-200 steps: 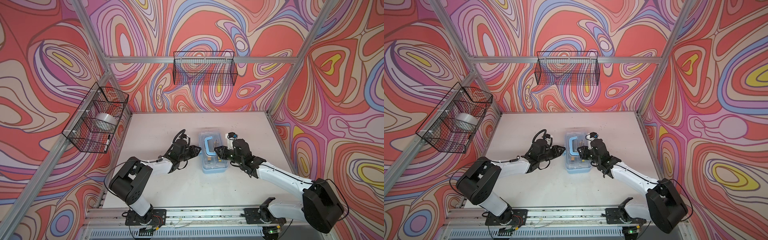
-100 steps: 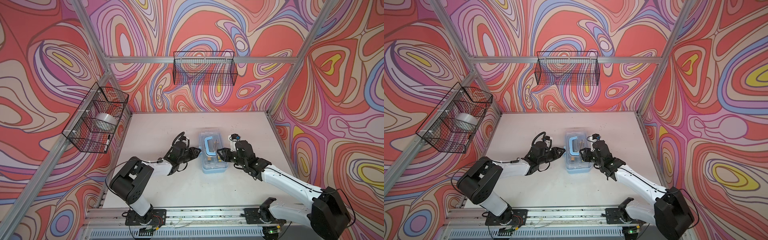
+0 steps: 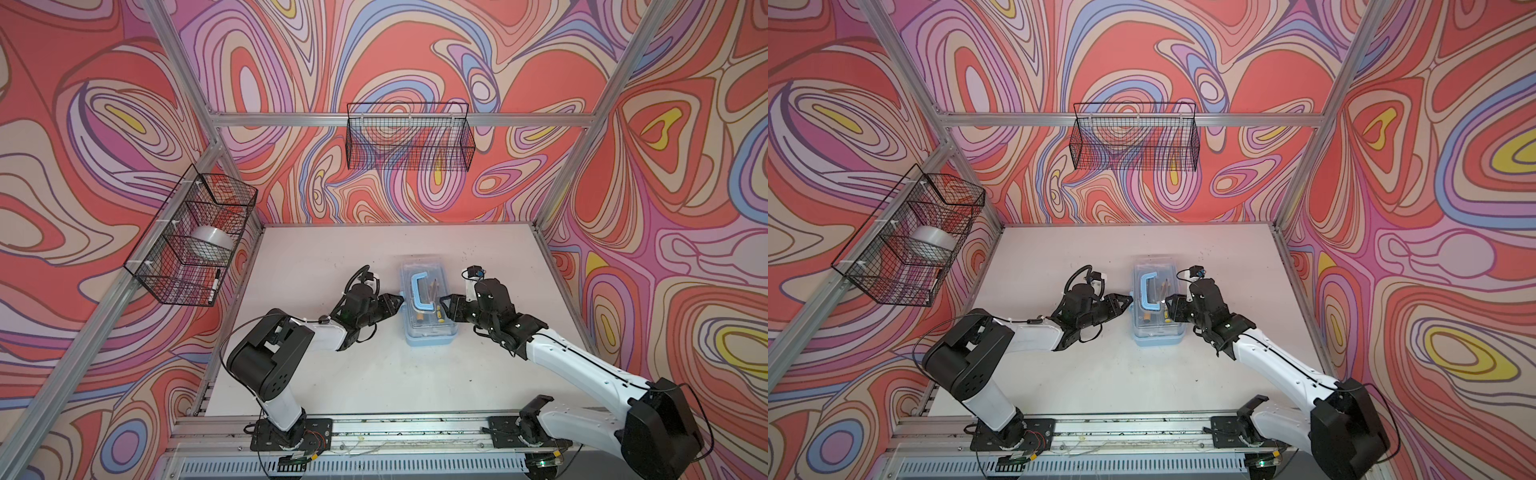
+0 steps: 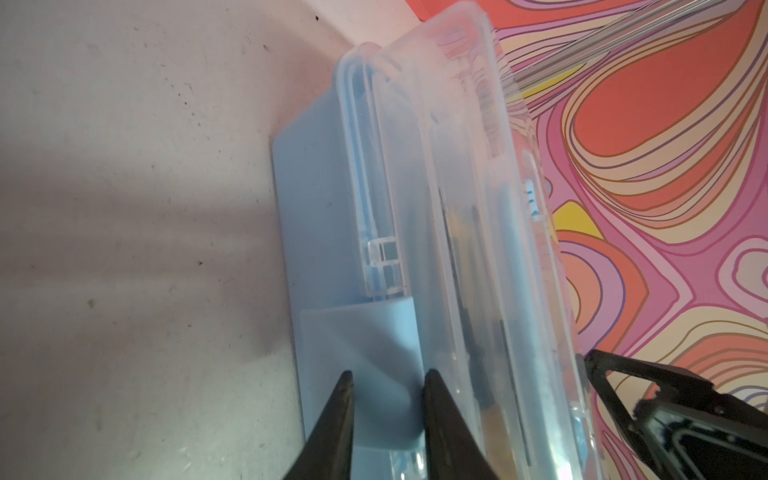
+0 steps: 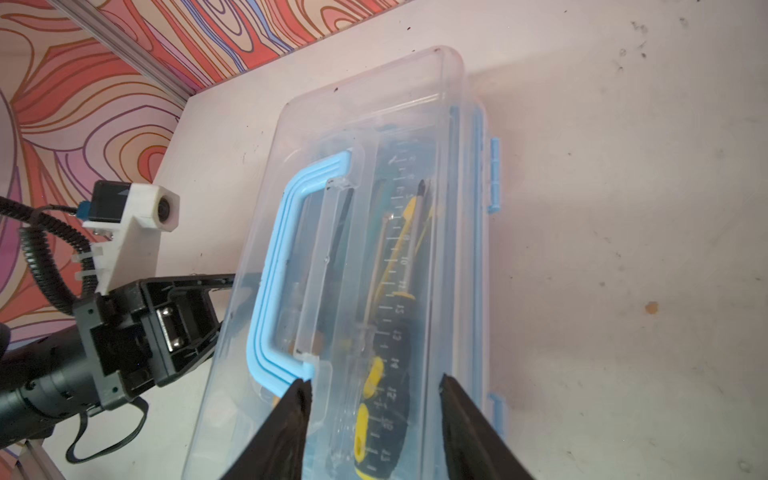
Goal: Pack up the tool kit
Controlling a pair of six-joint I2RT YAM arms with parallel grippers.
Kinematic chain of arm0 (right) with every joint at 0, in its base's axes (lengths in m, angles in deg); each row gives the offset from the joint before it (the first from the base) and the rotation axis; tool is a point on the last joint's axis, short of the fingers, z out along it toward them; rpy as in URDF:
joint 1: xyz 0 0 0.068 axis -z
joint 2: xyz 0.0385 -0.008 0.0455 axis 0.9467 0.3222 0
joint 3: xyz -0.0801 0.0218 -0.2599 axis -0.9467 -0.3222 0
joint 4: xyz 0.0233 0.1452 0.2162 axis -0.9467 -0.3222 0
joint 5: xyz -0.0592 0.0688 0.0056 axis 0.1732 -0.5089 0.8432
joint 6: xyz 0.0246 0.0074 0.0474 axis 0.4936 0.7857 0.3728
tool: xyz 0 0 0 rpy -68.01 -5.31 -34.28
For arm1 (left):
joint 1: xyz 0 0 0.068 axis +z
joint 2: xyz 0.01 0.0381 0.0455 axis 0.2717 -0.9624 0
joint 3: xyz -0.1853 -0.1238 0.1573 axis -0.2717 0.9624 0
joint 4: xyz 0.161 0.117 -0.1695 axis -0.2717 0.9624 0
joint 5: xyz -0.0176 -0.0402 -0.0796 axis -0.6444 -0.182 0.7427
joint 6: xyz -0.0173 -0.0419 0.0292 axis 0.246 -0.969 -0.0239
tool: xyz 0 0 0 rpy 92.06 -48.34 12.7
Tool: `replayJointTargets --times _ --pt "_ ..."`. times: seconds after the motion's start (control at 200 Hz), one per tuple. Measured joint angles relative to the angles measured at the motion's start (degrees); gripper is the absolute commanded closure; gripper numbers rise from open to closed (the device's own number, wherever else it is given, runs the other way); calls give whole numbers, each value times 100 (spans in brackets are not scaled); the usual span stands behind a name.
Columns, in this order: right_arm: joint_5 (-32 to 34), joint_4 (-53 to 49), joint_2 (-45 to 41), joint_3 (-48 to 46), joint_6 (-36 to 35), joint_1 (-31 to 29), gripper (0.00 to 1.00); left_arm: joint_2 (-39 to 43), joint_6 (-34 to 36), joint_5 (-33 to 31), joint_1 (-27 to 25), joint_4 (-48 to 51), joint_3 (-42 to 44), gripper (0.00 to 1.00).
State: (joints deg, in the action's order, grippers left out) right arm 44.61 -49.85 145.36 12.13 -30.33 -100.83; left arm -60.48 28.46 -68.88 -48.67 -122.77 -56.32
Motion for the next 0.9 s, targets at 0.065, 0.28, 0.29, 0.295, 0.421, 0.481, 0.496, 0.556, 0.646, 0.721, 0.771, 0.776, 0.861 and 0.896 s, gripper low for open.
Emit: replayJointTargets --times 0.065,0.28,0.29,0.295,0.421,0.481,0.496,0.556,0.646,0.721,0.771,0.776,0.861,0.896 --pt "52 -142 -146 0 -79 39 47 -4 -9 2 0 -13 0 72" --pt "-107 -79 -63 0 -232 225 44 -39 -35 22 4 -105 20 72" --pt "-118 -70 -42 0 -236 225 44 -46 -39 28 7 -118 22 72" --pt "-127 -61 -17 0 -240 225 44 -48 -42 28 4 -125 22 72" --pt "-422 151 348 -44 -267 306 43 -192 -114 109 17 -389 28 72" --pt "-570 332 420 -79 -269 382 43 -258 -170 151 39 -509 31 72" --pt "-610 374 428 -87 -267 402 43 -273 -177 153 42 -535 31 72" --pt "-748 494 461 -129 -264 476 43 -328 -216 184 59 -638 31 72" --pt "-1032 767 503 -256 -236 619 44 -396 -262 208 74 -763 31 72" --pt "-1287 1106 529 -420 -160 750 45 -424 -293 214 81 -817 31 72" --pt "-1414 1329 562 -509 -94 813 46 -457 -317 221 92 -876 33 72" --pt "-1425 1346 566 -516 -94 817 46 -466 -323 227 94 -887 33 72" --pt "-1563 1694 667 -610 -4 905 48 -542 -369 249 114 -1043 39 72" --pt "-1611 1832 708 -645 37 929 48 -562 -391 245 120 -1117 63 72"
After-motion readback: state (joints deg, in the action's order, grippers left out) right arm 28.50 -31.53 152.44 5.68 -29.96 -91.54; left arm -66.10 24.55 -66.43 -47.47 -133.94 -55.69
